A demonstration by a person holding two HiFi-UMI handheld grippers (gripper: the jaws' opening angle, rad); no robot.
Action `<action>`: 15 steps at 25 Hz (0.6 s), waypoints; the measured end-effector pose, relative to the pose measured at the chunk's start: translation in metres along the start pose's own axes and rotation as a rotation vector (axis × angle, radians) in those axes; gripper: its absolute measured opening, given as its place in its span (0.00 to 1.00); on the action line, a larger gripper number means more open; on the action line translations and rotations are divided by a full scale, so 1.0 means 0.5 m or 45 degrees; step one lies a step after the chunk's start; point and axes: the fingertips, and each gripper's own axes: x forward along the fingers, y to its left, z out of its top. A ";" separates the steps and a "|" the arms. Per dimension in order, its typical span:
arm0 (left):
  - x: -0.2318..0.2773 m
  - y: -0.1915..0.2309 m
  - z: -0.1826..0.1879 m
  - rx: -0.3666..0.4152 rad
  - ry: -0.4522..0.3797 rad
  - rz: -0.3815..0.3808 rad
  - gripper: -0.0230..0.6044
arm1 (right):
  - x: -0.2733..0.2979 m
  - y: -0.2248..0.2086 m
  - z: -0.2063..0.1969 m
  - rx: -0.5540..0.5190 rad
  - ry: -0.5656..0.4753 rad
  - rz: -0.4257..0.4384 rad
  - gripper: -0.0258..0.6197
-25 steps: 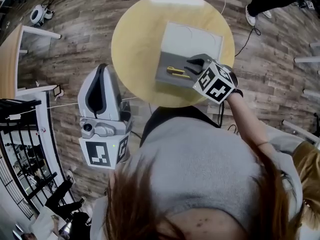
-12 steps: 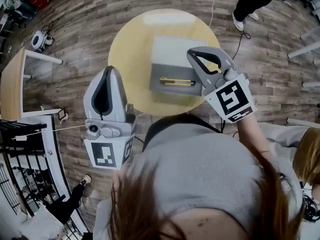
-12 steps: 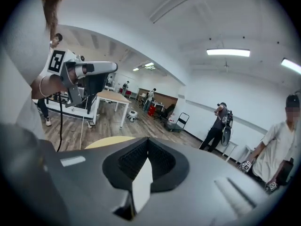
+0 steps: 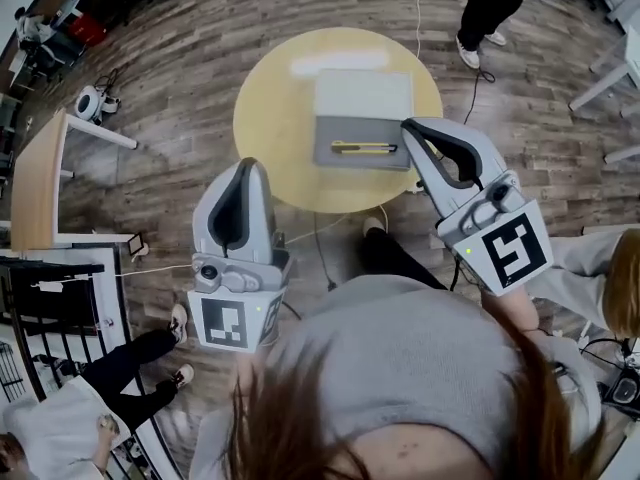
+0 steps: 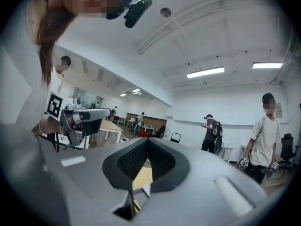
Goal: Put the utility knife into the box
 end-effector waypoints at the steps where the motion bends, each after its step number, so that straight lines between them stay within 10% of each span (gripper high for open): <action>1: -0.023 -0.013 0.011 -0.001 -0.006 -0.016 0.04 | -0.026 0.025 0.007 0.018 -0.018 -0.006 0.05; 15: -0.291 -0.143 0.136 -0.012 -0.020 -0.121 0.04 | -0.279 0.279 0.075 0.015 -0.056 -0.052 0.05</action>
